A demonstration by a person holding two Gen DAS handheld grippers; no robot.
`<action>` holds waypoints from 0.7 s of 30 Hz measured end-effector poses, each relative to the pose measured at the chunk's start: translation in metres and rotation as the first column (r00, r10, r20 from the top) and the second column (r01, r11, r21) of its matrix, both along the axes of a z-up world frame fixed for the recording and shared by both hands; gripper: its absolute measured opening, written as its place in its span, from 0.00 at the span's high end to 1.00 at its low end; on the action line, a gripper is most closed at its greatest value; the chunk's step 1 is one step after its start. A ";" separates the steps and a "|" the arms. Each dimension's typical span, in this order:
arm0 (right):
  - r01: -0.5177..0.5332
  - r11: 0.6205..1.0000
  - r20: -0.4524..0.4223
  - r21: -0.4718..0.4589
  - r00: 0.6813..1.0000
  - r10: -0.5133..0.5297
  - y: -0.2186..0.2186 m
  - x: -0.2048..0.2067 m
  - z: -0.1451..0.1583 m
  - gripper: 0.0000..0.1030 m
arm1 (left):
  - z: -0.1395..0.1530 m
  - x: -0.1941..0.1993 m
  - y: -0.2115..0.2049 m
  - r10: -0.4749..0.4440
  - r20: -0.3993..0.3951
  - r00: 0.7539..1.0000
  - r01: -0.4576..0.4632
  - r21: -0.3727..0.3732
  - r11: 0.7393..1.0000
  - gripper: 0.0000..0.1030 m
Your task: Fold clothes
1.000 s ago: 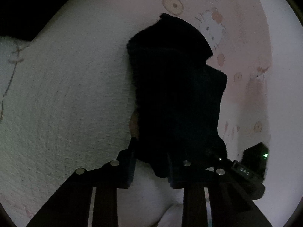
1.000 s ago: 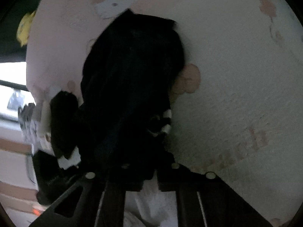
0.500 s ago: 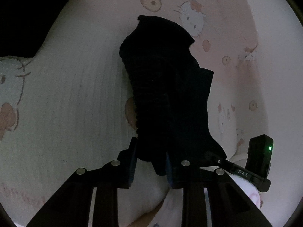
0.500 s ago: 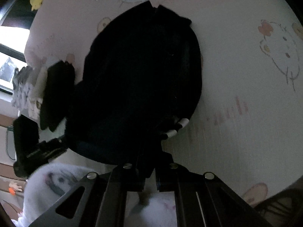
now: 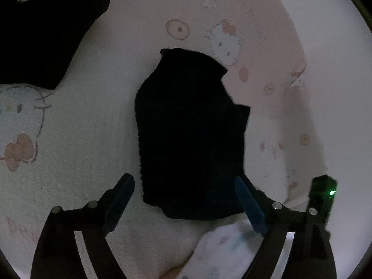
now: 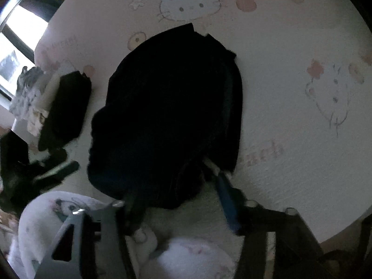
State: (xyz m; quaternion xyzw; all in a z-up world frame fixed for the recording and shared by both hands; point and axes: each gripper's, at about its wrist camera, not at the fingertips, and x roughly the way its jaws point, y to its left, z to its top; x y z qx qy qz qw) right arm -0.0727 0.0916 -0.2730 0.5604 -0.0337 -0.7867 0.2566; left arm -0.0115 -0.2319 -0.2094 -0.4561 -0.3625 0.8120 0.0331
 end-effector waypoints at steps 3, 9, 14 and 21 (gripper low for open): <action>0.007 1.000 0.003 0.003 1.000 -0.007 -0.002 -0.002 0.003 0.44 | 0.004 0.000 -0.008 0.016 0.016 1.000 -0.016 -0.022 1.000 0.15; -0.011 0.999 -0.006 0.041 1.000 0.011 0.000 -0.008 0.010 0.44 | 0.011 -0.008 -0.016 0.012 0.005 1.000 -0.011 -0.058 0.998 0.15; 0.016 1.000 0.002 0.021 1.000 -0.016 0.001 -0.030 0.019 0.43 | 0.010 -0.031 -0.014 -0.036 0.024 0.999 0.038 -0.096 0.995 0.15; 0.010 1.000 -0.007 0.021 1.000 -0.010 -0.008 -0.070 0.028 0.40 | 0.008 -0.073 -0.019 -0.066 0.028 0.997 0.068 -0.110 0.992 0.15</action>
